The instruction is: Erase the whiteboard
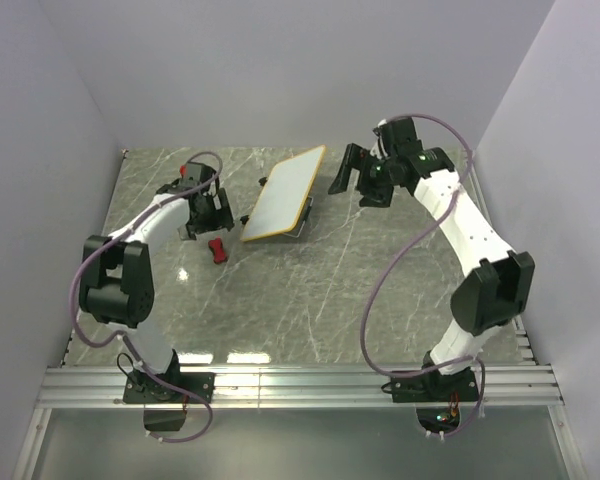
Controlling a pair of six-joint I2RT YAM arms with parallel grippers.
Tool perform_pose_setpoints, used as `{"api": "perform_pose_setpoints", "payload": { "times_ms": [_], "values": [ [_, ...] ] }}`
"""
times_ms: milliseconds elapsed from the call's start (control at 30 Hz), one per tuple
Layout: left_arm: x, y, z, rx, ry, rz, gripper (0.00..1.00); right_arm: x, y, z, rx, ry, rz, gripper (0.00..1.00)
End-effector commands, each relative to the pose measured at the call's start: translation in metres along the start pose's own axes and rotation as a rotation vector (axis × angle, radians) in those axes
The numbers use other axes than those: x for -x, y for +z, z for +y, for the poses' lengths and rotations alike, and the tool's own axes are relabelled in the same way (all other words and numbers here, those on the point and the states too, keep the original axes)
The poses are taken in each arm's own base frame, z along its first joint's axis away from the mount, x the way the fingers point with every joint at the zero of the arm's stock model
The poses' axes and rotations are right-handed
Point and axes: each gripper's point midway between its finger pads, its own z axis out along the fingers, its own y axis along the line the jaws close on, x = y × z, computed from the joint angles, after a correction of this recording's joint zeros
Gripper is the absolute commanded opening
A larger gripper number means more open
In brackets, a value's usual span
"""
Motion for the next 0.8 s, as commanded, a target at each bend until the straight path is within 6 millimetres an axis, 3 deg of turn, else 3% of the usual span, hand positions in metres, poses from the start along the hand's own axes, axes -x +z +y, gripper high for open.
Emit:
{"api": "perform_pose_setpoints", "payload": {
  "times_ms": [0,33,100,133,200,233,267,300,333,400,533,767],
  "values": [
    [0.048,-0.065,-0.022,-0.124,-0.053,-0.154,0.99,0.012,-0.038,-0.002,-0.021,-0.084,-0.178,0.99],
    [0.053,-0.076,-0.030,-0.167,-0.062,-0.170,0.99,0.011,-0.057,0.004,0.001,-0.113,-0.231,0.99],
    [0.070,-0.105,-0.042,-0.241,-0.090,-0.236,0.99,-0.001,-0.062,0.000,-0.004,-0.149,-0.256,0.99],
    [0.077,-0.115,-0.048,-0.279,-0.098,-0.266,0.99,-0.005,-0.078,0.003,0.005,-0.166,-0.293,0.99],
    [0.089,-0.141,-0.058,-0.347,-0.124,-0.313,0.99,-0.027,-0.079,-0.003,0.003,-0.175,-0.286,0.99],
    [0.092,-0.149,-0.060,-0.360,-0.137,-0.325,0.99,-0.032,-0.098,0.000,0.035,-0.180,-0.337,0.99],
    [0.095,-0.156,-0.062,-0.372,-0.157,-0.333,0.99,-0.044,-0.092,-0.010,0.035,-0.171,-0.337,0.99],
    [0.101,-0.168,-0.065,-0.388,-0.165,-0.355,1.00,-0.049,-0.113,-0.007,0.070,-0.171,-0.402,0.99],
    [0.103,-0.173,-0.064,-0.388,-0.175,-0.360,0.99,-0.059,-0.108,-0.016,0.070,-0.169,-0.410,0.99],
    [0.106,-0.184,-0.062,-0.379,-0.175,-0.368,1.00,-0.067,-0.130,-0.020,0.083,-0.195,-0.496,0.99],
    [0.110,-0.197,-0.050,-0.329,-0.182,-0.399,1.00,-0.090,-0.135,-0.041,0.029,-0.248,-0.495,0.99],
    [0.106,-0.218,-0.042,-0.335,-0.162,-0.446,0.98,-0.117,-0.148,-0.050,0.076,-0.279,-0.513,0.99]
  ]
}}
